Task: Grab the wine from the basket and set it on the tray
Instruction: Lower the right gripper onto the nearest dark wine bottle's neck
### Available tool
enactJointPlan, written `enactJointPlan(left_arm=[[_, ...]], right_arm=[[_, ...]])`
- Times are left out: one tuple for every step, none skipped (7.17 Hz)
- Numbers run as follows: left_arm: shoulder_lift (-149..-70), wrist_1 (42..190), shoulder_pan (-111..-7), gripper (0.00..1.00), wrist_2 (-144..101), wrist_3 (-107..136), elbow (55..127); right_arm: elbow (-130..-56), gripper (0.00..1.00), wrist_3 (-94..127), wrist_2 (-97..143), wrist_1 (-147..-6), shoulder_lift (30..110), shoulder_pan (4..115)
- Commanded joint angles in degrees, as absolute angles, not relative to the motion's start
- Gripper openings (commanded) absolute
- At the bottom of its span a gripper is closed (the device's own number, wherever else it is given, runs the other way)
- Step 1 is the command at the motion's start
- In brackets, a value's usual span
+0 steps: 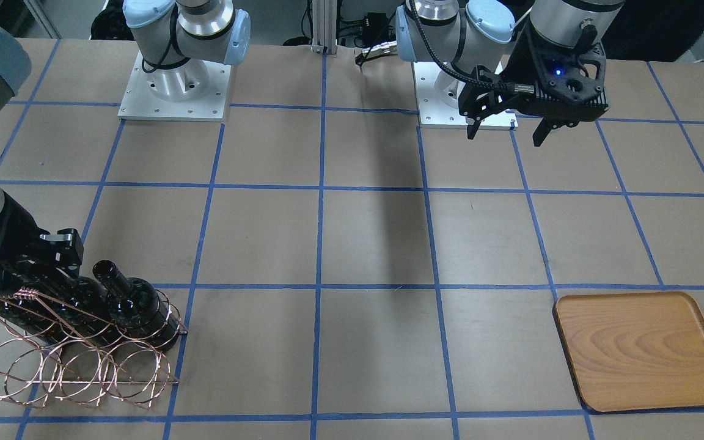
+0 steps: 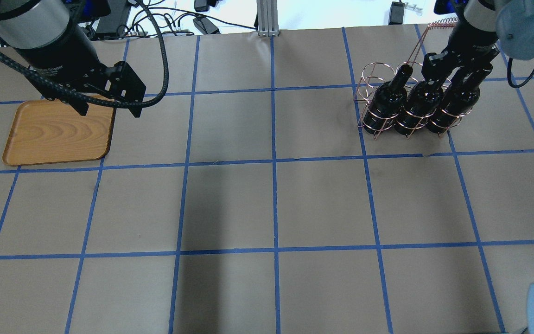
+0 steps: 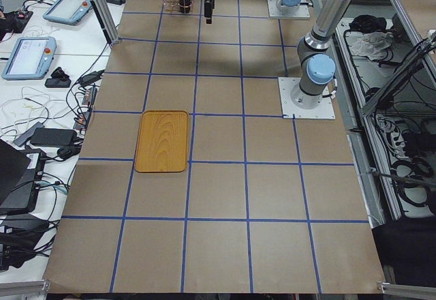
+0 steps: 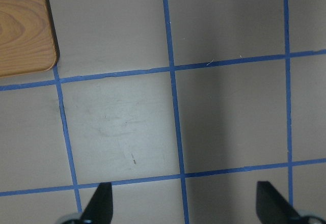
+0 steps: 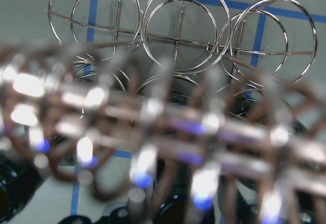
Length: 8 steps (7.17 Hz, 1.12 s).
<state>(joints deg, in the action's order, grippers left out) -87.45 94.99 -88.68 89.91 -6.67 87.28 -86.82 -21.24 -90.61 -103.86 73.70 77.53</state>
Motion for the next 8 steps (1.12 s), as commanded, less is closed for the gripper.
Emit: enactJointPlan(left_arm=[[-87.4, 95.0, -88.7, 1.0, 89.9, -6.8, 87.3], [-87.4, 95.0, -88.7, 1.0, 89.9, -6.8, 87.3], [-87.4, 95.0, -88.7, 1.0, 89.9, -6.8, 87.3], [-87.4, 95.0, -88.7, 1.0, 89.9, -6.7, 87.3], [-87.4, 95.0, -88.7, 1.0, 89.9, -6.7, 87.3], [-87.4, 95.0, -88.7, 1.0, 89.9, -6.8, 87.3], [-87.4, 95.0, -88.7, 1.0, 89.9, -6.7, 87.3], [-87.4, 95.0, -88.7, 1.0, 89.9, -6.8, 87.3]], right_arm=[[-86.7, 0.54, -21.5, -90.5, -105.3, 73.7, 77.7], [-86.7, 0.55, -21.5, -90.5, -106.2, 73.7, 77.7], [-86.7, 0.55, -21.5, -90.4, -106.3, 73.7, 77.7], [-86.7, 0.55, -21.4, -89.6, -106.4, 73.7, 77.7], [-86.7, 0.55, -21.3, -87.7, -107.0, 73.6, 77.7], [-86.7, 0.54, -21.4, -87.6, -107.0, 73.5, 77.7], [-86.7, 0.53, -21.4, -87.6, -107.0, 73.2, 77.7], [-86.7, 0.52, -21.5, -88.1, -107.0, 72.8, 77.7]])
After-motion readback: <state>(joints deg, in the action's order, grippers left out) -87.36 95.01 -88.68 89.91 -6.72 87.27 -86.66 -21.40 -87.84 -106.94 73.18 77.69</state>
